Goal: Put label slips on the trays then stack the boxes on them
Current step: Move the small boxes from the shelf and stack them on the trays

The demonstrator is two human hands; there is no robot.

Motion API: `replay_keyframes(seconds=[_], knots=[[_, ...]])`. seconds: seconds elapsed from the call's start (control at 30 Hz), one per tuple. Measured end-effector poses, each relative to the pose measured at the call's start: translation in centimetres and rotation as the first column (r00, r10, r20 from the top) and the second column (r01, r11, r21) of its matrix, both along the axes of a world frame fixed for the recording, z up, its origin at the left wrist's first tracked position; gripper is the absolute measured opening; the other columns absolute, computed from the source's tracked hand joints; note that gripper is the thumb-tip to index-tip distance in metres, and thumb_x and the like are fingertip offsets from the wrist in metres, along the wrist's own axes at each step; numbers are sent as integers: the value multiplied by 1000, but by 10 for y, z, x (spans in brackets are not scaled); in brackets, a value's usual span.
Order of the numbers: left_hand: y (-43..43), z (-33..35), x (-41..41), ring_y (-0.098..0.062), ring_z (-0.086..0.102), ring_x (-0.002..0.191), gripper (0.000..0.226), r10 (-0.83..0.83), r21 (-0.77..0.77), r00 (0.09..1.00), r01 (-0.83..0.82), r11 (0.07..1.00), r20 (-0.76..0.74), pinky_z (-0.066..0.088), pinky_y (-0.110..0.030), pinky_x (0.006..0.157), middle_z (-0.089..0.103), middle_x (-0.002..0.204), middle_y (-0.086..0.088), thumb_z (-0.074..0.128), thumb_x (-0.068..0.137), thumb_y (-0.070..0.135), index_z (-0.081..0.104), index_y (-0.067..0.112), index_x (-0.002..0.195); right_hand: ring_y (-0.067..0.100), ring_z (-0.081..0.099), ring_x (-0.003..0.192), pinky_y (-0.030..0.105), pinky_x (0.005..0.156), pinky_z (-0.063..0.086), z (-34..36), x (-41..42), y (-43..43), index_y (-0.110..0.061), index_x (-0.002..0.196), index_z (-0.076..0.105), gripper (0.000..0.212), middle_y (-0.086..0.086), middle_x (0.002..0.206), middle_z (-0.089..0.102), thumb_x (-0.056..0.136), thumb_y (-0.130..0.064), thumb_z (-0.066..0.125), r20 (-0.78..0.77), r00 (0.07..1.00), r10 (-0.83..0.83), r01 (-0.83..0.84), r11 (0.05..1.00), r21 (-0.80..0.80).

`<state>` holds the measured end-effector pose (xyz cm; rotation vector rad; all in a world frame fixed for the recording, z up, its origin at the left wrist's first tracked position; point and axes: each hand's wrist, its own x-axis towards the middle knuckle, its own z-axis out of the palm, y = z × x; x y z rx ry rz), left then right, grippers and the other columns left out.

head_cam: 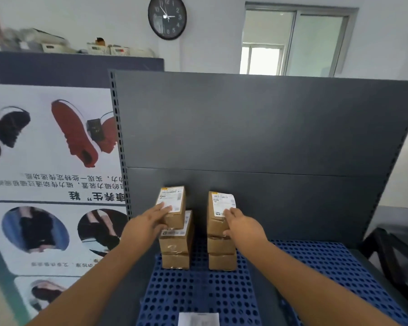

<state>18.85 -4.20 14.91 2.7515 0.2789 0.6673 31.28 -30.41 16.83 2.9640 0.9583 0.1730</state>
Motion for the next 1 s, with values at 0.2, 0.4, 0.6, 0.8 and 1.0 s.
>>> replay_keyframes(seconds=[0.2, 0.4, 0.6, 0.8, 1.0], knots=[[8, -20, 17, -15, 49, 131, 58, -60, -4, 995, 60, 998, -77, 44, -38, 104, 37, 154, 12, 66, 90, 32, 43, 39, 143, 32, 56, 116, 38, 79, 49, -11, 13, 9, -17, 152, 19, 65, 6, 160, 22, 98, -26, 55, -23, 999, -22, 22, 1000, -14], [8, -27, 18, -13, 47, 132, 63, -75, -3, 994, 75, 997, -81, 46, -37, 103, 33, 156, 12, 66, 89, 35, 38, 40, 146, 31, 53, 119, 39, 86, 50, -15, 10, 7, -20, 154, 12, 67, 6, 161, 17, 100, -31, 51, -24, 1000, 2, -2, 1000, 16], [9, -26, 14, -12, 48, 130, 69, -63, 15, 993, 65, 998, -97, 49, -35, 98, 31, 157, 12, 66, 88, 43, 33, 41, 148, 31, 49, 124, 41, 94, 50, -13, 4, 2, -20, 154, 11, 70, 5, 162, 14, 99, -38, 50, 0, 1000, 20, -20, 1000, 23], [12, -28, 8, -14, 48, 130, 72, -37, 14, 996, 38, 999, -75, 48, -35, 97, 31, 157, 10, 67, 86, 47, 33, 39, 148, 29, 45, 126, 39, 92, 51, -14, 0, 0, -22, 154, 11, 72, 3, 162, 12, 98, -40, 52, 17, 999, 27, -28, 998, 57], [9, -28, -2, -26, 19, 147, 81, 73, 188, 996, -62, 980, -48, 23, -50, 116, 31, 157, 6, 61, 81, 64, 30, 35, 150, 27, 37, 134, 40, 93, 50, -13, -6, -12, -23, 154, 11, 77, 2, 159, 22, 95, -46, 55, 91, 995, 41, -49, 995, 89]])
